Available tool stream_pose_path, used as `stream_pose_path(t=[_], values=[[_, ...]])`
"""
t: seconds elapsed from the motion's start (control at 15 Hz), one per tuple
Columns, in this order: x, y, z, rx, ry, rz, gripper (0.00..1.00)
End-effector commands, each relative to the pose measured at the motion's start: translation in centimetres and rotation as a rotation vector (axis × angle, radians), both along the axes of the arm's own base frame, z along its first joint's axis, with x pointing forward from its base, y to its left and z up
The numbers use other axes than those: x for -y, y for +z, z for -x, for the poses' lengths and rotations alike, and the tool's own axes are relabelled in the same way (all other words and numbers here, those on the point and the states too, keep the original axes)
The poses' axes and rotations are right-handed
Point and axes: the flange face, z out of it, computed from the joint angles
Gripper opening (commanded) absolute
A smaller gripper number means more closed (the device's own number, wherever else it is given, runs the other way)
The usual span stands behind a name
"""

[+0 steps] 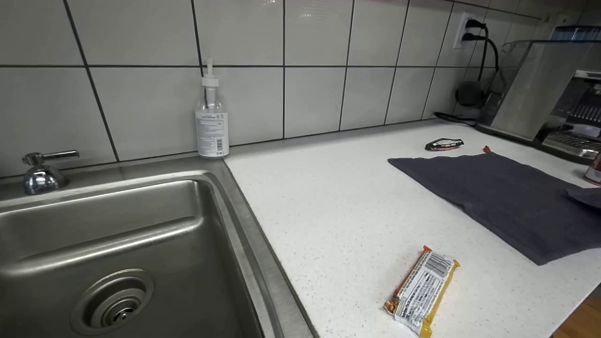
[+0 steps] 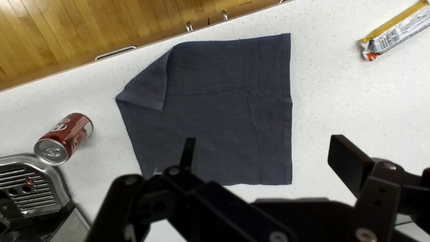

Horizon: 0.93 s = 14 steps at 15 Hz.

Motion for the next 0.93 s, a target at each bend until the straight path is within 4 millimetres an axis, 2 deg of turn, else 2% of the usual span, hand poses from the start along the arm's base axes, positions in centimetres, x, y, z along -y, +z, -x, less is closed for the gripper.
stream_pose_path(t=[0.0, 0.47, 0.87], values=[[-0.6, -2.6, -0.5, -0.012, 0.017, 0.058, 1.00], [-0.3, -7.6, -2.0, -0.058, 0.010, 0.101, 1.00], [1.4, -12.2, -3.9, -0.096, -0.056, 0.110, 1.00]])
